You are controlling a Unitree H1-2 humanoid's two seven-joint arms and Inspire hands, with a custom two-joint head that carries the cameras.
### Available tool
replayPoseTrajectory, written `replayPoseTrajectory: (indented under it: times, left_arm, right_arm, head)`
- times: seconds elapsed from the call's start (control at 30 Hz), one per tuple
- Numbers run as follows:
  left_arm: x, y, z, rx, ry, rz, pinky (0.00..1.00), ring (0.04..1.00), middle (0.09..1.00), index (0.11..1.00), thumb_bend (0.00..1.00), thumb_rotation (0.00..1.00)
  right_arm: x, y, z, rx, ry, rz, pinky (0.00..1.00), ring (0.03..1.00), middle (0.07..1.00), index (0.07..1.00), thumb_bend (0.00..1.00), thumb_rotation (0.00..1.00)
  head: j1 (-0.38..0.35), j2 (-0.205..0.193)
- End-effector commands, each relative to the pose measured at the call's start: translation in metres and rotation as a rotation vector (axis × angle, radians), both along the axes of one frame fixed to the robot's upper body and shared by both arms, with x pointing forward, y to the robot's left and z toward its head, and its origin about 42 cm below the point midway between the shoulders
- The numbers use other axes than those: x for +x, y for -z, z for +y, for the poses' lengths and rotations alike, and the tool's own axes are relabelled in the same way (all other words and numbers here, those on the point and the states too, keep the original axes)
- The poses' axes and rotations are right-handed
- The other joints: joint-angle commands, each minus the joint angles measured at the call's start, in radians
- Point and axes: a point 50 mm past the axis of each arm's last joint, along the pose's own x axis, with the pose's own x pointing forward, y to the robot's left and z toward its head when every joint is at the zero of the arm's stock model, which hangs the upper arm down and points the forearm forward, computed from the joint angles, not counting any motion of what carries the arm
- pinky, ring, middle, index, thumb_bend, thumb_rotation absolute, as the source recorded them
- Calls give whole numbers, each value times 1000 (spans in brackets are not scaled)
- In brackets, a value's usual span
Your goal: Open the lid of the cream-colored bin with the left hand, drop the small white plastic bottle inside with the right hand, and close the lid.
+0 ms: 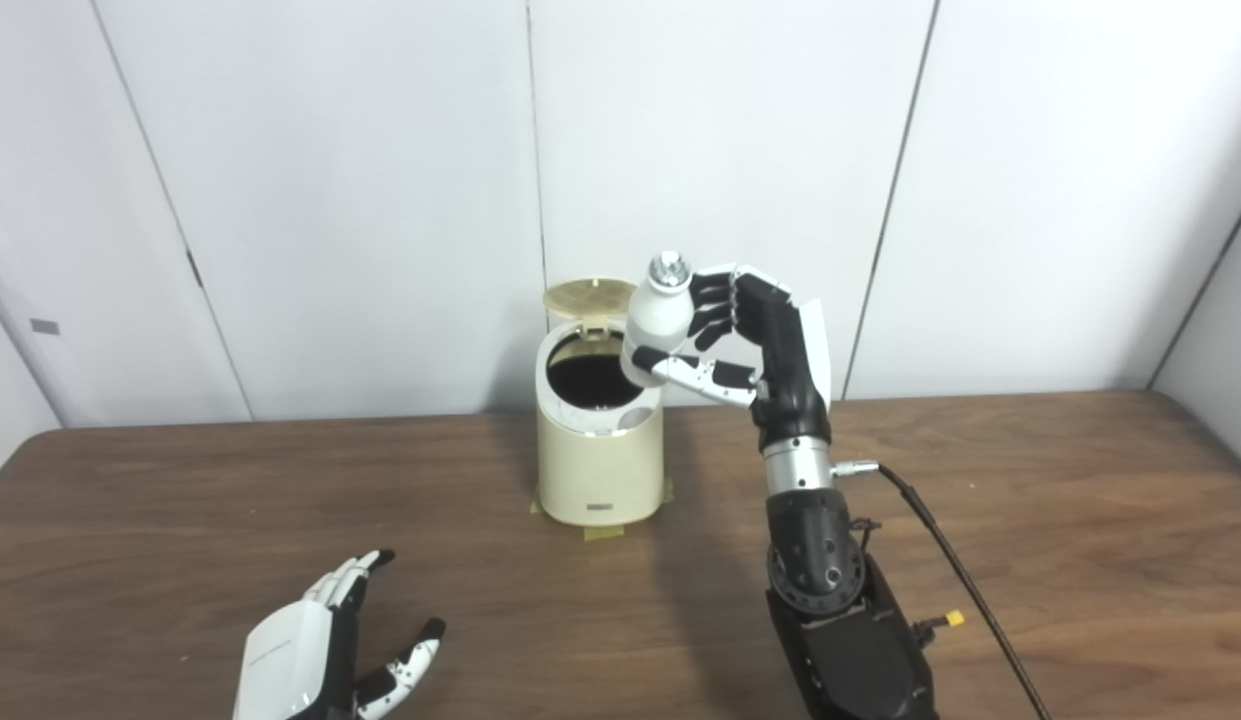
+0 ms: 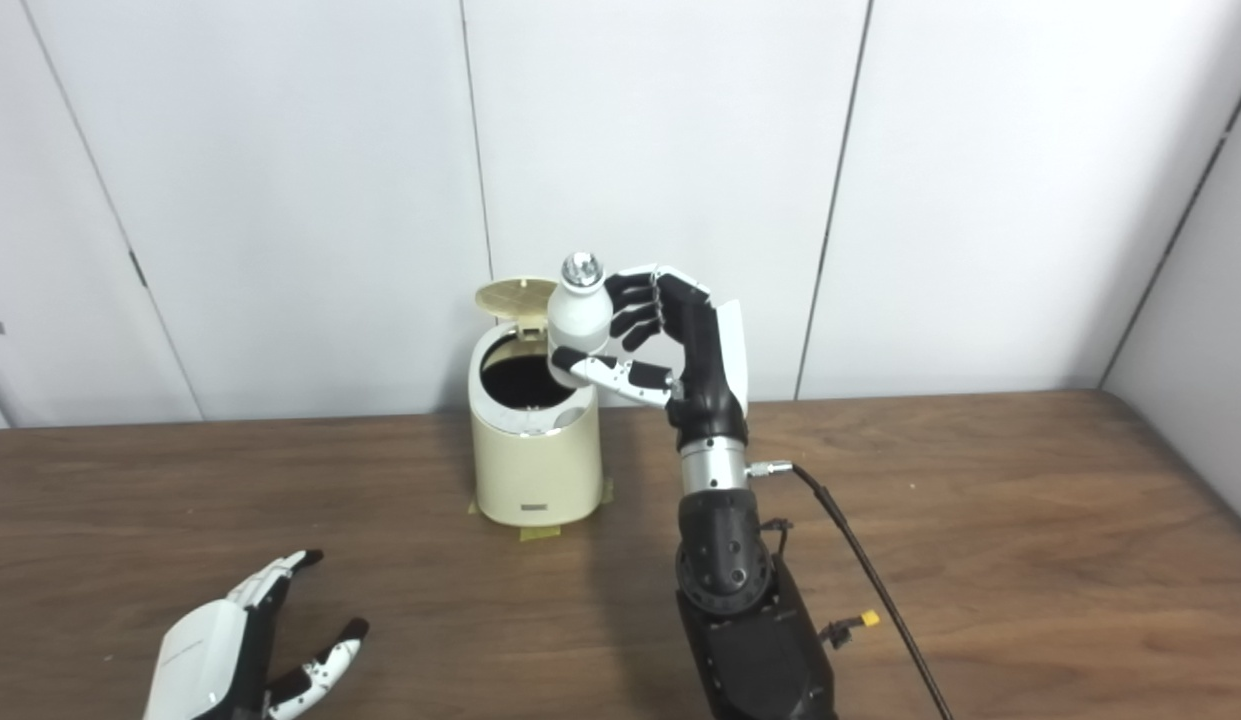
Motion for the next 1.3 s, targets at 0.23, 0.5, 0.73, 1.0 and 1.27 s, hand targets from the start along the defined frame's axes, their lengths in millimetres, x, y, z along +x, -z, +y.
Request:
replayPoseTrajectory:
  times: [0.23, 0.5, 0.73, 1.0, 1.27]
  left_arm:
    - [2, -8, -9, -3, 14, -27, 798, 884, 886, 877, 530, 508]
    - [0, -10, -14, -5, 16, -20, 802, 885, 888, 879, 526, 508]
    - [-2, -9, -16, -6, 16, -24, 801, 882, 885, 879, 530, 517]
    - [-3, -10, -20, -6, 15, -21, 801, 879, 883, 875, 527, 503]
    - [-5, -10, -22, -7, 17, -28, 790, 877, 879, 872, 527, 496]
  right_arm:
    - [9, -29, 18, 8, -31, -110, 368, 452, 485, 485, 519, 0]
    - [13, -23, 23, -14, -44, -99, 381, 453, 485, 487, 518, 0]
    - [22, -18, 29, -13, -66, -115, 389, 451, 486, 490, 518, 0]
    - [29, -13, 38, 1, -100, -143, 394, 448, 488, 482, 518, 0]
    - [30, -4, 44, -23, -113, -150, 409, 454, 482, 484, 517, 0]
  head:
    - [13, 3]
    - [30, 3]
    - [37, 2]
    - [55, 2]
    - [60, 4]
